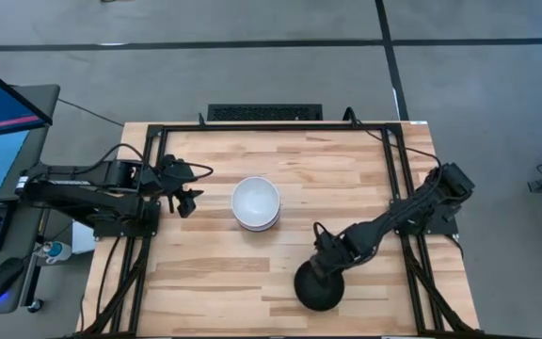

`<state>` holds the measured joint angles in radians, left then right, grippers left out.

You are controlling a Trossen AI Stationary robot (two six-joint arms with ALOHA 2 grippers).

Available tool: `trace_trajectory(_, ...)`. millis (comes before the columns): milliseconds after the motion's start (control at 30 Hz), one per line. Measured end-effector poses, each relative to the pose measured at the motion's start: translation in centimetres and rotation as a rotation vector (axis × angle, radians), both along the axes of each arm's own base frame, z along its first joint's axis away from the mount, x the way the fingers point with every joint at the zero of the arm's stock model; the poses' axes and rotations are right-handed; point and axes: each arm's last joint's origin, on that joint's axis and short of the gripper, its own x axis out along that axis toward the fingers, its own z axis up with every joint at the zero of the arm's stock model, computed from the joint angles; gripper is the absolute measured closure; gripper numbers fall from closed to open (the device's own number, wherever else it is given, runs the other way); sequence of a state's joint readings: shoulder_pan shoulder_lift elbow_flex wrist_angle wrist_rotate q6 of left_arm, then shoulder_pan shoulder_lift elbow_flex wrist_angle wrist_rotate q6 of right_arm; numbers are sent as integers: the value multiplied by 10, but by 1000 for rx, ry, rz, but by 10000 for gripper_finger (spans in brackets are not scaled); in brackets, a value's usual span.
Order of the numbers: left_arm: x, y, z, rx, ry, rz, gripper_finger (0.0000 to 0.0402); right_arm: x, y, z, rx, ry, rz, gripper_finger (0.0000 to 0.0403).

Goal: Nest bowls inside each other
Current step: Stack the black bowl on the white bowl

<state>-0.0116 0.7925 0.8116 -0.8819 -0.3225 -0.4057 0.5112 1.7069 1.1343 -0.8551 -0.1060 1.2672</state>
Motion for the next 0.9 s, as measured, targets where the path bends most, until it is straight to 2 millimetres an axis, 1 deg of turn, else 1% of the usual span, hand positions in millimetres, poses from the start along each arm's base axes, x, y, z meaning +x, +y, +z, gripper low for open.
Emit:
trace_trajectory(67,0,0,0,0,0,0,196,3,-5,1,9,7,18,377)
trace_trajectory(100,0,0,0,0,1,1,196,5,-8,3,7,7,29,386)
trace_trajectory(167,0,0,0,0,1,1,196,7,-15,11,7,13,53,385)
trace_trajectory(233,0,0,0,0,1,1,196,11,-24,23,9,0,63,382)
trace_trajectory(300,0,0,0,-1,0,2,196,12,-36,44,8,-21,67,387)
trace_trajectory(367,0,0,0,-5,-4,6,196,14,-49,72,20,-79,54,392)
trace_trajectory(467,0,0,0,-12,-12,18,196,15,-75,116,17,-176,3,390)
trace_trajectory(533,0,0,0,-10,-13,24,196,21,-94,135,5,-220,-16,389)
trace_trajectory(600,1,0,0,-2,-11,30,196,31,-111,143,-25,-234,-17,390)
trace_trajectory(800,5,1,-3,8,14,37,196,77,-155,163,-80,-334,40,389)
trace_trajectory(900,7,1,-5,14,32,31,196,100,-173,160,-109,-308,79,390)
